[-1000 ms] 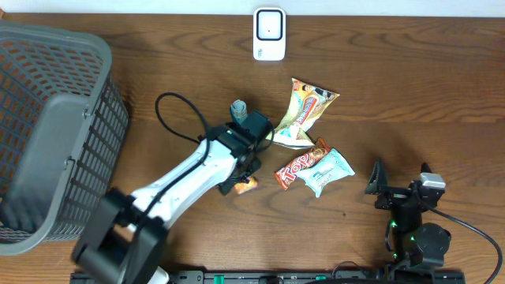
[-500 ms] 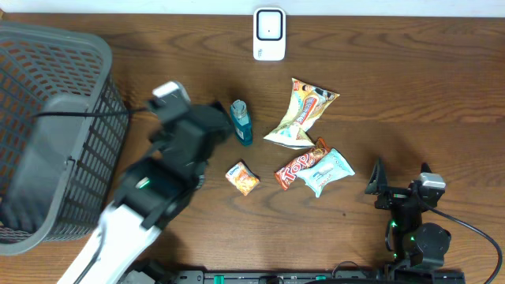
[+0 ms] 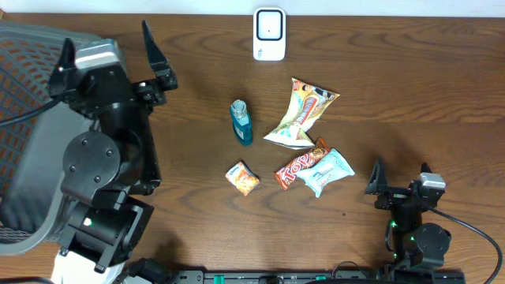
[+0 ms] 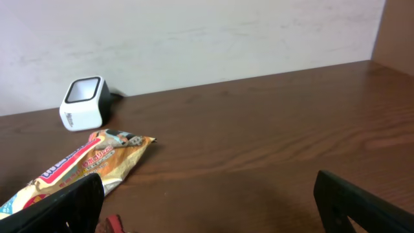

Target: Scan the item barcode

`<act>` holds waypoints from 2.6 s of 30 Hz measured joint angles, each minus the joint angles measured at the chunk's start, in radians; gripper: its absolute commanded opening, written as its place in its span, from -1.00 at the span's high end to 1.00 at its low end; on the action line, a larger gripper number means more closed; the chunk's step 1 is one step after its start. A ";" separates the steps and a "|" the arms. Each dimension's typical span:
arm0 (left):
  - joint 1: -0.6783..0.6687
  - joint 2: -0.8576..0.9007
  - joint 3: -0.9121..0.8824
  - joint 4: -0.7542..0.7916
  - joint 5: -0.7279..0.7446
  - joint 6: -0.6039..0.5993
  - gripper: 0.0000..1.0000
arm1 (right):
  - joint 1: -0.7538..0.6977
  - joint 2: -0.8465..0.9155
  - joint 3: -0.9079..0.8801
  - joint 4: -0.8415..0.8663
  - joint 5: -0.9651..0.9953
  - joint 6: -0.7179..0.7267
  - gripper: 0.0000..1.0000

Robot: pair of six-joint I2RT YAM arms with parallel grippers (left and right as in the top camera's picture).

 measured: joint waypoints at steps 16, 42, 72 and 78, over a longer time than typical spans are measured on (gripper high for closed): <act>0.010 -0.240 0.007 -0.454 0.144 0.130 -1.00 | 0.000 0.000 0.000 0.000 0.000 0.000 -0.99; 0.197 -0.779 -0.097 -0.544 0.758 -0.150 -1.00 | 0.000 0.130 0.000 0.024 -0.289 0.377 -0.99; 0.254 -0.927 -0.206 -0.462 0.612 -0.033 -1.00 | 0.001 0.216 0.012 0.125 -0.735 0.492 -0.98; 0.254 -0.926 -0.346 -0.471 0.592 -0.031 -1.00 | 0.052 0.338 0.178 -0.001 -0.687 0.408 -0.98</act>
